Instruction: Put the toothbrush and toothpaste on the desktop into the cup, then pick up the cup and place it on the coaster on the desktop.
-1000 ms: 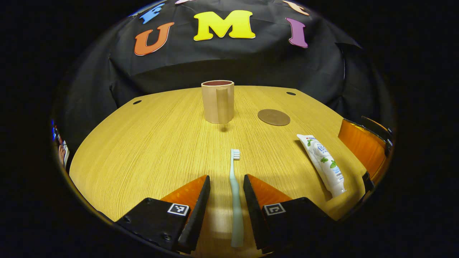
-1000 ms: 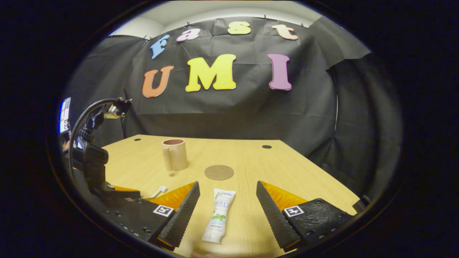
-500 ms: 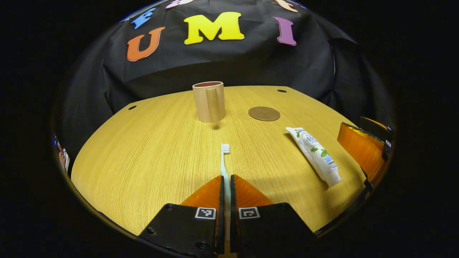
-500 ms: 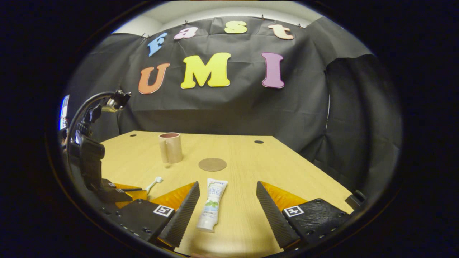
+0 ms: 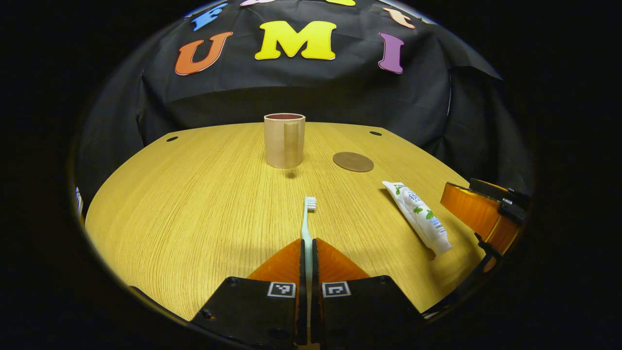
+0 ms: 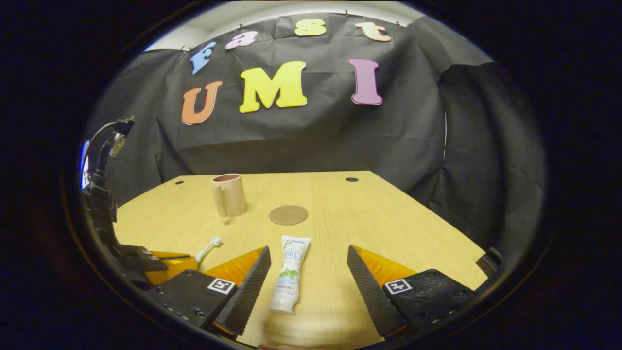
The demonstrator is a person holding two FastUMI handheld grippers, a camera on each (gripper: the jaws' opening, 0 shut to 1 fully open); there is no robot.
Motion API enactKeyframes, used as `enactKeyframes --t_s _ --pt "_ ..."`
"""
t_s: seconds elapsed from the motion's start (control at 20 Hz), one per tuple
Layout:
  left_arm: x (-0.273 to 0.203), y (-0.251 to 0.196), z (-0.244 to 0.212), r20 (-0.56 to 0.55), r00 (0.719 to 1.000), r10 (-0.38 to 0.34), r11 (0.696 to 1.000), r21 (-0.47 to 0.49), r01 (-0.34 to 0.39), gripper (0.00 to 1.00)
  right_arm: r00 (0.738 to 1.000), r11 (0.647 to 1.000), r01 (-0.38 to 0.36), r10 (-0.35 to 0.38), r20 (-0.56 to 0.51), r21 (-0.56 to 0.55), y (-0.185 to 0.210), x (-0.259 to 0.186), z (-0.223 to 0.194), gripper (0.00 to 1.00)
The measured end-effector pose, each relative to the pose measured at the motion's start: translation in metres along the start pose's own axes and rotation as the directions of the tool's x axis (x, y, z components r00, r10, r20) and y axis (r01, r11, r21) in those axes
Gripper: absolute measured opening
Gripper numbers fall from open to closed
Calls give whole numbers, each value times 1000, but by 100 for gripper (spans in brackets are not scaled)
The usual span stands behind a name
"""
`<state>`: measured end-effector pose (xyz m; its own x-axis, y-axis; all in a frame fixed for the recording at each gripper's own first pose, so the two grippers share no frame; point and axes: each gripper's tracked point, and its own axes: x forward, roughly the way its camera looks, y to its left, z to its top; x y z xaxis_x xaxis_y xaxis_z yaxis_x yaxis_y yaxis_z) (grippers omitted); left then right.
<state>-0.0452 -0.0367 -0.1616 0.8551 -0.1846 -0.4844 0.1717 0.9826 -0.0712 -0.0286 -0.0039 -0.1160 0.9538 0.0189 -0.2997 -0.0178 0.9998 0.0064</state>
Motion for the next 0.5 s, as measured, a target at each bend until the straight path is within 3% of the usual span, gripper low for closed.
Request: enactKeyframes --t_s 0.2,0.35,0.5 --pt "-22 -1 34 139 990 -30 1000 5 30 6 1000 1000 -6 6 -3 -10 3 5 0 95" --pt "-39 11 66 278 960 5 1000 13 -9 6 998 999 -34 35 -48 13 11 13 -6 95" --pt "-51 8 77 347 938 3 1000 0 -3 6 995 999 -43 43 -85 1 19 17 -14 95"
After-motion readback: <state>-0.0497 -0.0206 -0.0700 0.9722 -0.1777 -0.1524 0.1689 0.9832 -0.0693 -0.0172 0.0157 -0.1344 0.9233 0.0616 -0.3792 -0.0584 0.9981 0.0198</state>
